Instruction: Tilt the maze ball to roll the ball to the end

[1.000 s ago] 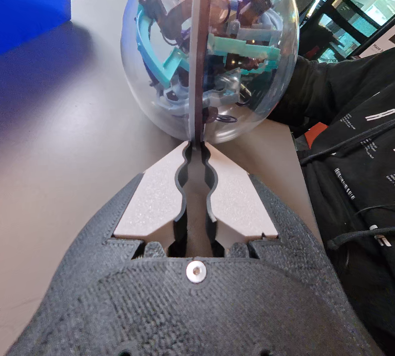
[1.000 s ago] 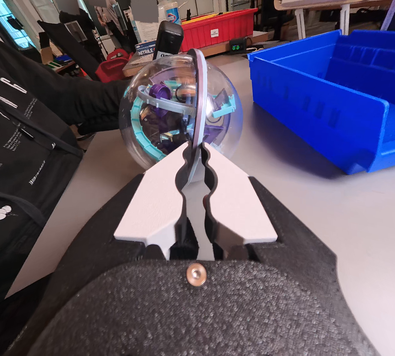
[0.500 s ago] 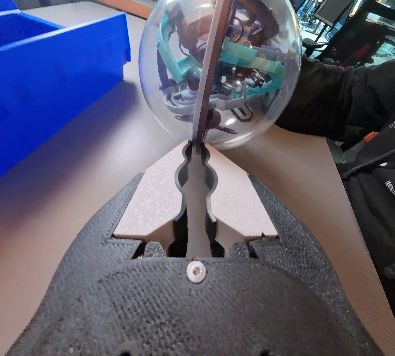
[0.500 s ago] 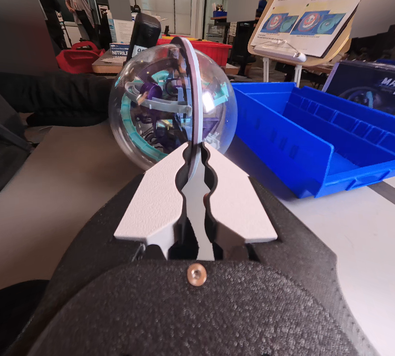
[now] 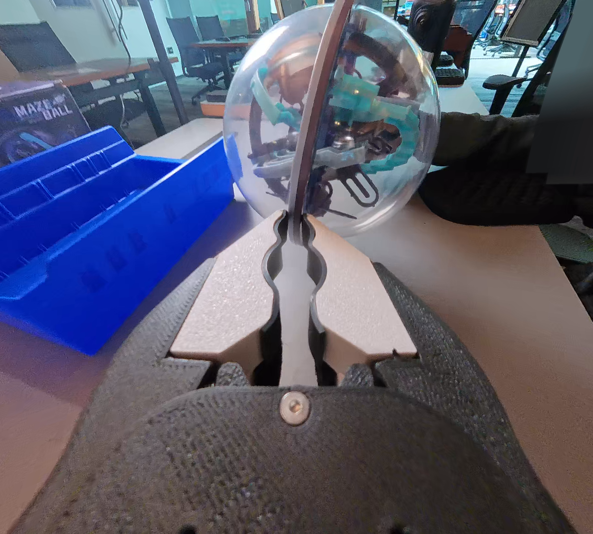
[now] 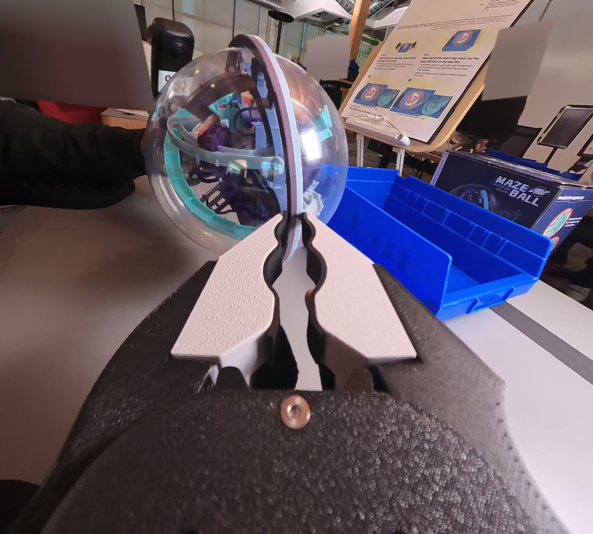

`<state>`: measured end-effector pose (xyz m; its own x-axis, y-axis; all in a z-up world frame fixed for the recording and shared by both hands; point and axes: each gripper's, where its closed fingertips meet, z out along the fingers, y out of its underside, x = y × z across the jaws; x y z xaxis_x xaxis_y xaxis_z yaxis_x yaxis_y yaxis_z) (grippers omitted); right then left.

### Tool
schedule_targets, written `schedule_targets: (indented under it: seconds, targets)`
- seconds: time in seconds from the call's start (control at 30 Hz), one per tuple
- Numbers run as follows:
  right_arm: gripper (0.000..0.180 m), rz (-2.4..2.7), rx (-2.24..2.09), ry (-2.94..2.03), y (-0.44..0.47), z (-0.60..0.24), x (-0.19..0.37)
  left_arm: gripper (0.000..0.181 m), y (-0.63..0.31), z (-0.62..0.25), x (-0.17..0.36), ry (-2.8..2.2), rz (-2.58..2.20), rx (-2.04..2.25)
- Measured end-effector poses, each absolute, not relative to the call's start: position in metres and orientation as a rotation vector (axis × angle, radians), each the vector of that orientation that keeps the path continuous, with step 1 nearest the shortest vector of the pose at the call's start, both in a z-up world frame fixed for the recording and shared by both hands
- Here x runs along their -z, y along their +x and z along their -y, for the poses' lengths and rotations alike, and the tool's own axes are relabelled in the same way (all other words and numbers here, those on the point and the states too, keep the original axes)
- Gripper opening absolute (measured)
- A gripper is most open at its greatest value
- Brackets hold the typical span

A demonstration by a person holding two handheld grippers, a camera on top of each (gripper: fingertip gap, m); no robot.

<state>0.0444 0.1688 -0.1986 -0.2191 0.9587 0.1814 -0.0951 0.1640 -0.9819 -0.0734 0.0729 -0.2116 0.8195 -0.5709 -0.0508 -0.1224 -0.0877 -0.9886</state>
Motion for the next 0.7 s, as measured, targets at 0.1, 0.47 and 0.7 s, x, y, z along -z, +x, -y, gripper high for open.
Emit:
schedule_targets:
  seconds: [0.1,0.47,0.7]
  targets:
    - [0.006,1.373,-1.28,-0.9,0.044,-0.169,0.196,0.007,-0.072,-0.07,0.202,-1.601,-0.566,0.381]
    - [0.006,1.294,-1.265,-0.862,0.047,-0.171,0.181,0.007,-0.069,-0.07,0.189,-1.537,-0.599,0.321]
    - [0.006,1.284,-1.177,-0.795,0.051,-0.168,0.172,0.007,-0.072,-0.078,0.197,-1.522,-0.608,0.299]
